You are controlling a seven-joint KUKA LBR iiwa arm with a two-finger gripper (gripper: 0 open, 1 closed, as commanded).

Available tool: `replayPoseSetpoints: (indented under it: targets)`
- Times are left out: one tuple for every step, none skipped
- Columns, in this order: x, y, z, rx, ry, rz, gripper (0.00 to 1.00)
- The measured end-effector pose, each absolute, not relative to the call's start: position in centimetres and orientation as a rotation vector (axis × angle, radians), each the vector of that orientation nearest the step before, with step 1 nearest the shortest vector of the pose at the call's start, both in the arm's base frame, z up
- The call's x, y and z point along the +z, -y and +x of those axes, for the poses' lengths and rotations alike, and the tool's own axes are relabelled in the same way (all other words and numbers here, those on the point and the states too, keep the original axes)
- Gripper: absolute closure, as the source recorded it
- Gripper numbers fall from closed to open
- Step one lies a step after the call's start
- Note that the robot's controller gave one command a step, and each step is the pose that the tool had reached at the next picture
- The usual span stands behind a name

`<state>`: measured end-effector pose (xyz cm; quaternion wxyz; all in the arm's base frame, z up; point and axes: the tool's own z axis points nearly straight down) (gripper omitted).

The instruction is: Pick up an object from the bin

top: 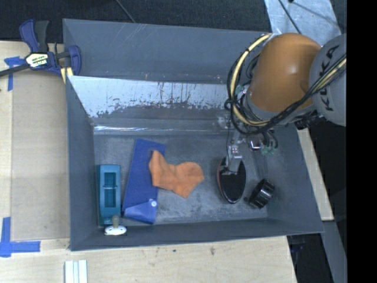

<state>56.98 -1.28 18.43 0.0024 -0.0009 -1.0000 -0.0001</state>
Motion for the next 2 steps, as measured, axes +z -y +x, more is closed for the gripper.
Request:
replayPoseSetpoints:
  targets:
    - [18.90, 1.29, 57.14, 0.000, 3.145, -0.003, 0.00]
    - [17.96, 0.48, 57.58, 0.005, 3.154, -0.005, 0.00]
